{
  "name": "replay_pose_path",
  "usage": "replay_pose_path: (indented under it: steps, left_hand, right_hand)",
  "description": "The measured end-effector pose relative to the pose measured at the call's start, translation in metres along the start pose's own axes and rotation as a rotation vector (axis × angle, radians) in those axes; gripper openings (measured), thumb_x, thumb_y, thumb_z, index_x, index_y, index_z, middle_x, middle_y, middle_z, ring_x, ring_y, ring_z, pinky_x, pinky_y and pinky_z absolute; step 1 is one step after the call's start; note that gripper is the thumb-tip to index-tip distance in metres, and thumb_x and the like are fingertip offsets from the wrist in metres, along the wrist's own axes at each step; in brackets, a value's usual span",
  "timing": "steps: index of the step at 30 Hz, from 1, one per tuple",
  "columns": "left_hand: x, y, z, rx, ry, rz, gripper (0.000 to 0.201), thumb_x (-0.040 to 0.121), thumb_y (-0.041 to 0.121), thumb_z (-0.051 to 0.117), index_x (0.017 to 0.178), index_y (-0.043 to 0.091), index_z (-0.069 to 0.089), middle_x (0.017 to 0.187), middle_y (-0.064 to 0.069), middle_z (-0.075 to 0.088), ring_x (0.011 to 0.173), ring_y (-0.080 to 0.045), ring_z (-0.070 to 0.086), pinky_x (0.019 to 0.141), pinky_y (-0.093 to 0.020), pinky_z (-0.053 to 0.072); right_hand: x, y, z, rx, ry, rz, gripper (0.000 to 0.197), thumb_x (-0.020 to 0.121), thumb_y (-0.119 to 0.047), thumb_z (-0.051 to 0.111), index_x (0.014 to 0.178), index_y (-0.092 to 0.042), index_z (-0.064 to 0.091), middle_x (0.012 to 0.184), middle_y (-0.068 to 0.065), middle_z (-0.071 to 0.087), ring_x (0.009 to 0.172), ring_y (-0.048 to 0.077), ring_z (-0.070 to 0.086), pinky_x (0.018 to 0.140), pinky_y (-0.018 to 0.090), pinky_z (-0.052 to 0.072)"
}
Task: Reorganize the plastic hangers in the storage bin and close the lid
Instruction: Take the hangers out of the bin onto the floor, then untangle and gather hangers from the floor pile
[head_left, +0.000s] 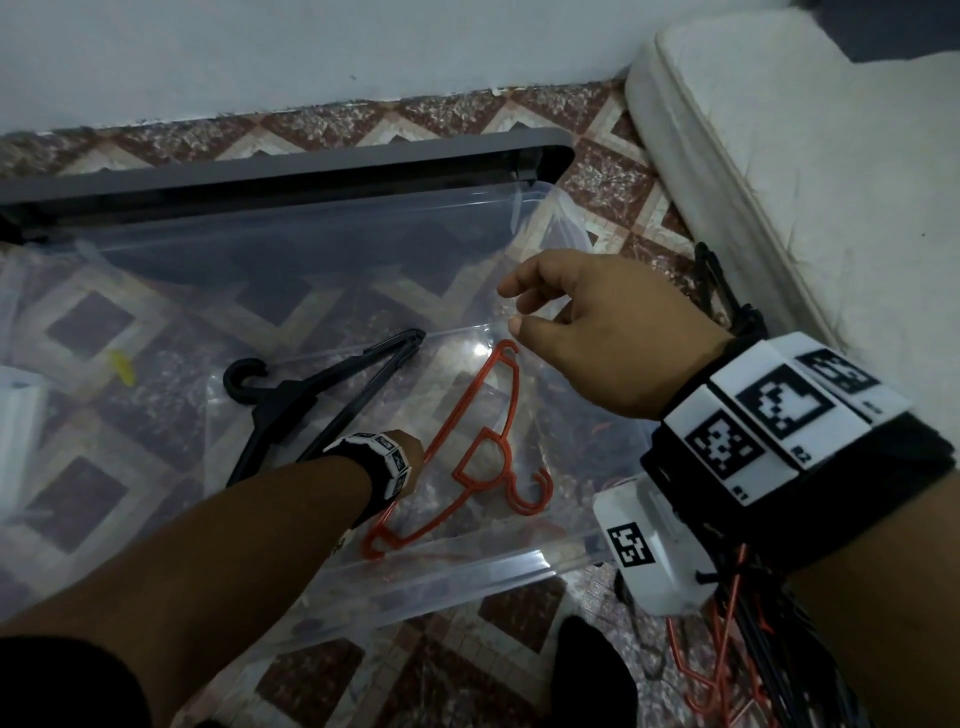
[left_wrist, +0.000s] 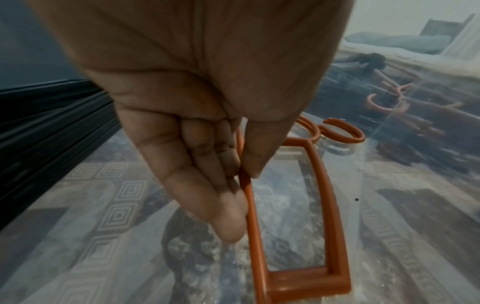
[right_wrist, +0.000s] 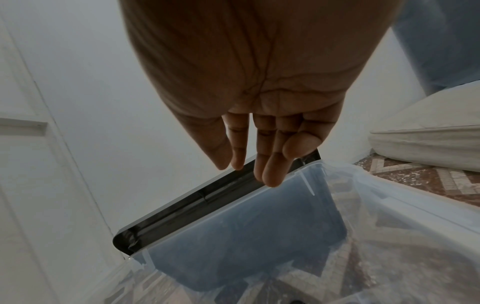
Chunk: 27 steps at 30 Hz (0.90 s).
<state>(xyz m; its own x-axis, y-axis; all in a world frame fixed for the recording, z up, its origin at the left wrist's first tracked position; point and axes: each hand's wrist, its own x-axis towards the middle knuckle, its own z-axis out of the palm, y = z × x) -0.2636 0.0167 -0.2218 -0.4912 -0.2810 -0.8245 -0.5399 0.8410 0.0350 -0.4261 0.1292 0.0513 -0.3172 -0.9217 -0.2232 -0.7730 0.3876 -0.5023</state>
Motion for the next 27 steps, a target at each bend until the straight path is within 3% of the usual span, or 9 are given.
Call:
replay_pose_path:
  steps: [4,7,10,13,17,22,27]
  left_hand:
    - [0.001,0.002,-0.001,-0.002,-0.002,0.026,0.025,0.091,0.010,0.059,0.115,0.003,0.063,0.114,-0.012,0.064,0.102,-0.027,0.065,0.093,-0.040,0.053]
    - [0.003,0.003,0.002,-0.039,0.051,0.027,0.022,0.090,0.010,0.059,0.109,0.004,0.065,0.110,-0.012,0.067,0.096,-0.026,0.066,0.089,-0.040,0.056]
    - [0.008,0.001,0.006,-0.076,0.118,0.020,0.022,0.087,0.014,0.061,0.108,0.007,0.064,0.108,-0.011,0.068,0.092,-0.025,0.067,0.084,-0.037,0.057]
    - [0.014,-0.002,0.007,-0.170,0.181,-0.010,0.035,0.087,0.025,0.062,0.117,0.007,0.056,0.114,-0.011,0.064,0.096,-0.026,0.064,0.083,-0.035,0.056]
    - [0.019,-0.005,0.009,-0.180,0.215,0.023,0.035,0.086,0.038,0.060,0.108,0.011,0.053,0.111,-0.010,0.063,0.091,-0.027,0.061,0.076,-0.033,0.051]
    - [0.010,-0.011,-0.001,-0.078,0.182,0.003,0.038,0.089,0.036,0.059,0.117,0.012,0.054,0.122,-0.010,0.060,0.106,-0.028,0.061,0.085,-0.031,0.051]
    - [-0.052,-0.020,-0.036,-0.065,0.241,-0.030,0.046,0.093,0.047,0.054,0.126,0.015,0.051,0.129,-0.010,0.057,0.114,-0.028,0.057,0.093,-0.032,0.046]
  right_hand:
    - [0.001,0.001,0.001,-0.004,-0.004,-0.001,0.028,0.095,-0.031,0.058,0.122,-0.032,0.059,0.113,-0.012,0.063,0.088,0.005,0.054,0.077,0.022,0.039]
    - [0.001,0.001,0.001,-0.007,-0.008,-0.002,0.027,0.094,-0.031,0.058,0.122,-0.032,0.059,0.112,-0.013,0.062,0.088,0.005,0.055,0.077,0.022,0.039]
    - [0.001,0.001,0.002,-0.008,-0.009,-0.006,0.028,0.094,-0.032,0.058,0.122,-0.032,0.059,0.112,-0.013,0.062,0.088,0.005,0.055,0.076,0.022,0.039]
    - [0.001,0.001,0.002,-0.007,-0.010,-0.011,0.027,0.094,-0.031,0.058,0.122,-0.032,0.060,0.112,-0.012,0.062,0.087,0.006,0.055,0.075,0.021,0.038]
    - [0.002,0.001,0.002,-0.010,-0.005,-0.016,0.028,0.094,-0.031,0.058,0.122,-0.032,0.060,0.111,-0.013,0.062,0.086,0.005,0.055,0.075,0.022,0.039]
    - [-0.003,-0.002,-0.001,-0.018,-0.002,-0.037,0.028,0.094,-0.031,0.058,0.123,-0.032,0.059,0.113,-0.012,0.061,0.084,0.005,0.053,0.076,0.021,0.039]
    - [-0.021,-0.018,-0.029,0.010,0.060,-0.095,0.028,0.095,-0.030,0.057,0.123,-0.030,0.059,0.115,-0.011,0.063,0.088,0.008,0.057,0.077,0.022,0.042]
